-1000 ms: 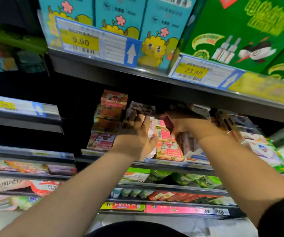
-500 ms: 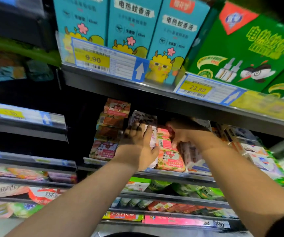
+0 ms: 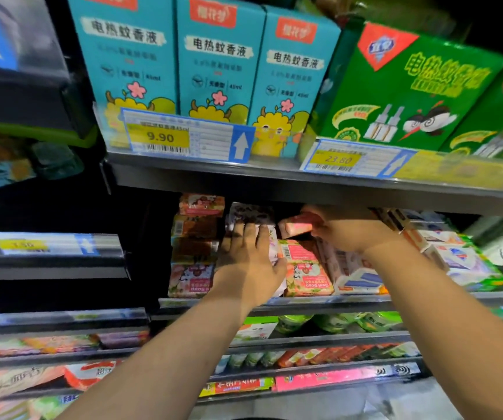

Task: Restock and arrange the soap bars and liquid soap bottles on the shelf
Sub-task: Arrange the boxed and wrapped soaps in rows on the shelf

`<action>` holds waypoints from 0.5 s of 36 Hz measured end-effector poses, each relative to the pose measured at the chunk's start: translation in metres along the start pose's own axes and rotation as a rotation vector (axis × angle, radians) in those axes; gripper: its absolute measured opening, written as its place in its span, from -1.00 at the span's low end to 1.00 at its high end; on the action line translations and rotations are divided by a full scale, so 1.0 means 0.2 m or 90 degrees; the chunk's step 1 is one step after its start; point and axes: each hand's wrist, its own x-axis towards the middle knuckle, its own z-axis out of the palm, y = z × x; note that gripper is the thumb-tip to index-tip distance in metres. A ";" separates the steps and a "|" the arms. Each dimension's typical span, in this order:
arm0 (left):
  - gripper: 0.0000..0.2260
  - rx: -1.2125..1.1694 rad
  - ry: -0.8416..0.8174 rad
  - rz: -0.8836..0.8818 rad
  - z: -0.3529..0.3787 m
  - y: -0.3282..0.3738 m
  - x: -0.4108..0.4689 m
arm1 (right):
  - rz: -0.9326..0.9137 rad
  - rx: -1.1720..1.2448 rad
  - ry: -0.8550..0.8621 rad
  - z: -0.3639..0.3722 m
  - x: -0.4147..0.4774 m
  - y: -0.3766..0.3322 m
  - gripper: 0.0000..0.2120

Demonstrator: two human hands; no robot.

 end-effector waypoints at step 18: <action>-0.29 -0.322 -0.064 0.248 -0.26 -0.14 -0.07 | 0.117 0.738 0.167 0.15 -0.59 -0.26 -0.66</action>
